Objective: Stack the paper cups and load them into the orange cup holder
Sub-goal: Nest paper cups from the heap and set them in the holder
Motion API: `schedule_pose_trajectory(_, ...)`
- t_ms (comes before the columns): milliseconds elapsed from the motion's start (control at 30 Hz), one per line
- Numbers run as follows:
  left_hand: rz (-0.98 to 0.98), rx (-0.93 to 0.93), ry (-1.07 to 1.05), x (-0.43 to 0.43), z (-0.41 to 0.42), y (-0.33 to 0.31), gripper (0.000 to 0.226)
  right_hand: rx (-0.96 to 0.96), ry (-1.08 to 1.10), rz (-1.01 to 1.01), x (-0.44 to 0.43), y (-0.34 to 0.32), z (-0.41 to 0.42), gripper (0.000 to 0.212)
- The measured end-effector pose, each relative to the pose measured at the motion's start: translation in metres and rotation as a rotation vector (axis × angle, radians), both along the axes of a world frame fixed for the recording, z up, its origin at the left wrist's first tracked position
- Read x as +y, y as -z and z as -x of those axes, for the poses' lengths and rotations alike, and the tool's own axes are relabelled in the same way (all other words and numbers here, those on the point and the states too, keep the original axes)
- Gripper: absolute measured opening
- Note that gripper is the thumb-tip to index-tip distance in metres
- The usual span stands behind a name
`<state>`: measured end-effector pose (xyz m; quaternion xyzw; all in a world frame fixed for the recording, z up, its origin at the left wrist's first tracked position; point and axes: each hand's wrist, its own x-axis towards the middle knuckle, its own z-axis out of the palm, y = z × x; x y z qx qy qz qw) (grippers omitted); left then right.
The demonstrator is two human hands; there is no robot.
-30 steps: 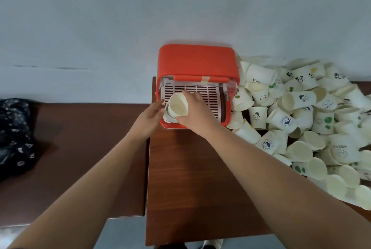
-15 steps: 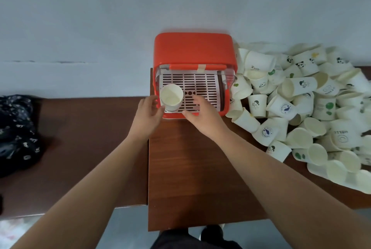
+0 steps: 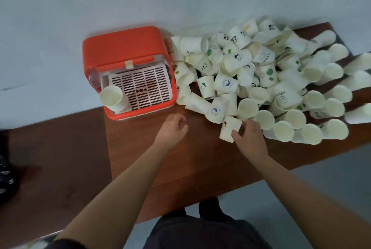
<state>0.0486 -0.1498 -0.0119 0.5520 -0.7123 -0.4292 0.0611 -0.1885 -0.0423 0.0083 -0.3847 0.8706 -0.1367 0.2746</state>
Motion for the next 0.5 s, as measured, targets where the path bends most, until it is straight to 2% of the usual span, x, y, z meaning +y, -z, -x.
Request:
schedule_pose_trajectory(167,0.206,-0.038,0.025,-0.019,0.081,-0.003,0.052,-0.19,0.099,-0.057,-0.008,0.03,0.023,0.053)
schedule_pose_trajectory(267,0.158,-0.014,0.038,-0.027,0.111,0.002,0.058,-0.282,0.151,-0.074,-0.015,0.049,0.029,0.061)
schedule_pose_trajectory(500,0.07,-0.009,-0.025,-0.02,0.14,0.028,0.06,-0.327,0.142,-0.038,-0.026,0.062,0.04,0.067)
